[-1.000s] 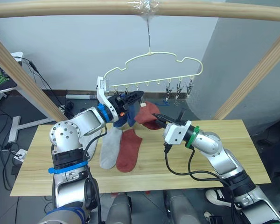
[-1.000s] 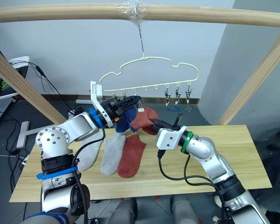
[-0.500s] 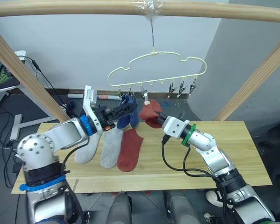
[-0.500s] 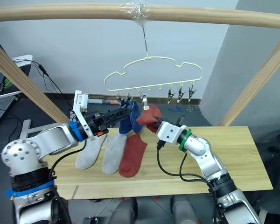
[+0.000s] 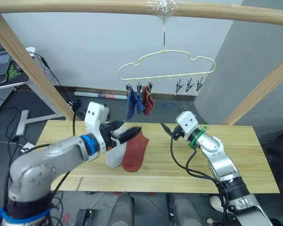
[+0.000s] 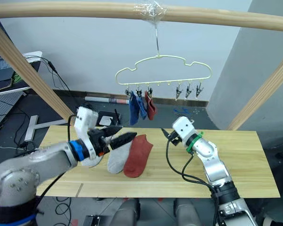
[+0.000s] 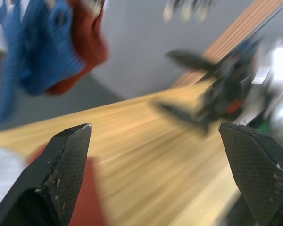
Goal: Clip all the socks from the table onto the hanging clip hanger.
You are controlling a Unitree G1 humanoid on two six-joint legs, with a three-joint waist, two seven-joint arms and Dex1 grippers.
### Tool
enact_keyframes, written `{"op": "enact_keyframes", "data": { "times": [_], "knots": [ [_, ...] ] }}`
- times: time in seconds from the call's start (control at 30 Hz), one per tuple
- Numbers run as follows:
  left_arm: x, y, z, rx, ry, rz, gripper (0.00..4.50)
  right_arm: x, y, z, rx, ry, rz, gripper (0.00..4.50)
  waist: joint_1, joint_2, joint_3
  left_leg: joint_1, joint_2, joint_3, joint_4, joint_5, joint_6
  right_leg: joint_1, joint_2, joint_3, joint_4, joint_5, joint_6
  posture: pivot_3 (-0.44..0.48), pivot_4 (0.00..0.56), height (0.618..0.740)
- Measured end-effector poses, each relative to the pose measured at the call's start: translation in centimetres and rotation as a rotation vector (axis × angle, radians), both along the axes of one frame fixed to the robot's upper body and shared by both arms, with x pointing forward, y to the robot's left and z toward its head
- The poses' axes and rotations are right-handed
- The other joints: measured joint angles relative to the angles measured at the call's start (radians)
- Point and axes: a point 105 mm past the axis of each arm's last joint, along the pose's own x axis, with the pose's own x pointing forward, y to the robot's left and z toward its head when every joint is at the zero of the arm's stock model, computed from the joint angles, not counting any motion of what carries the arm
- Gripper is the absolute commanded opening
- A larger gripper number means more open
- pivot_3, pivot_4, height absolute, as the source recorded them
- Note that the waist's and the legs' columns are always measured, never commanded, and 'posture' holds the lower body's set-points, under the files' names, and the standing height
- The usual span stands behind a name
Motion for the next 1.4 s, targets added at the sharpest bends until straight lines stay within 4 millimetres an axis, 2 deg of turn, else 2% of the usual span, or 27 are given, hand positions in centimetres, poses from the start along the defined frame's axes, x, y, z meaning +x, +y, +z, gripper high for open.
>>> {"op": "enact_keyframes", "data": {
  "times": [0.1,0.13,0.27,0.47,0.67,0.8,0.97,1.07,1.1,1.23,1.4],
  "knots": [
    [0.1,-0.4,0.6,0.033,-0.133,-0.040,4.50,-0.3,0.1,2.2,0.116,0.009,-0.051,4.44,0.001,0.000,0.000,0.000,0.000,0.000,0.000,0.000,0.000,0.000,0.000,0.000,0.000,-0.002,0.003,0.127,0.192,0.740],
    [0.2,-0.4,0.8,0.048,-0.178,-0.050,4.50,-0.6,0.3,2.8,0.144,0.006,-0.060,4.44,0.000,0.000,0.000,0.000,0.001,0.000,0.001,0.000,0.000,0.000,0.000,0.000,0.000,-0.002,0.003,0.101,0.193,0.740],
    [0.6,-0.2,0.9,0.103,-0.315,-0.091,4.50,-1.1,0.8,4.6,0.225,-0.013,-0.123,3.55,-0.001,0.000,0.000,-0.001,0.000,0.000,0.001,0.000,0.000,0.000,0.000,0.000,-0.001,-0.002,0.003,0.087,0.197,0.740],
    [2.2,0.1,2.0,0.097,-0.439,-0.101,4.50,-0.5,1.2,6.4,0.251,-0.040,-0.176,3.55,-0.004,0.001,0.000,-0.004,0.000,0.000,0.001,0.000,0.000,-0.003,0.000,-0.001,-0.001,-0.002,0.003,0.077,0.206,0.740],
    [3.0,-0.2,2.2,0.051,-0.397,-0.084,4.50,0.3,1.1,7.1,0.271,-0.046,-0.206,3.55,-0.009,0.001,0.000,-0.004,0.000,-0.001,0.001,0.000,0.000,-0.003,0.000,-0.001,-0.001,-0.001,0.005,0.090,0.216,0.740],
    [3.0,-0.9,2.0,-0.045,-0.221,-0.057,4.50,0.9,1.5,7.3,0.286,-0.039,-0.213,3.55,-0.011,0.001,0.000,-0.004,0.001,-0.002,0.002,0.000,0.001,-0.003,0.000,-0.002,0.000,0.001,0.007,0.090,0.216,0.740],
    [3.9,0.1,3.0,-0.053,-0.229,0.065,4.50,1.2,1.7,7.3,0.301,-0.032,-0.218,3.55,-0.016,0.001,0.000,-0.004,0.001,-0.002,0.002,0.000,0.001,-0.003,0.000,-0.003,0.000,0.001,0.008,0.109,0.223,0.740],
    [4.2,0.6,3.2,-0.026,-0.249,0.083,4.50,1.5,1.7,7.2,0.311,-0.021,-0.225,3.03,-0.017,0.001,0.000,-0.004,0.001,-0.003,0.002,0.000,0.001,-0.003,0.000,-0.003,0.000,0.002,0.008,0.109,0.223,0.740],
    [4.1,0.7,3.4,-0.010,-0.270,0.068,4.50,1.6,1.7,7.2,0.313,-0.019,-0.228,2.74,-0.017,0.001,0.000,-0.004,0.001,-0.002,0.002,0.000,0.001,-0.003,0.000,-0.003,0.000,0.002,0.007,0.120,0.224,0.740],
    [3.8,0.4,4.4,-0.115,-0.271,-0.001,4.50,1.7,1.7,7.5,0.316,-0.025,-0.230,2.74,-0.015,0.001,0.000,-0.005,0.001,-0.003,0.002,0.000,0.001,-0.003,0.000,-0.004,0.000,0.002,0.005,0.117,0.228,0.740],
    [3.5,0.2,4.7,-0.121,-0.281,-0.047,4.50,2.0,1.6,7.1,0.315,-0.011,-0.244,2.74,-0.016,0.001,0.000,-0.005,0.001,-0.003,0.002,0.000,0.001,-0.003,0.000,-0.004,0.000,0.001,0.002,0.117,0.228,0.740]
  ]
}}
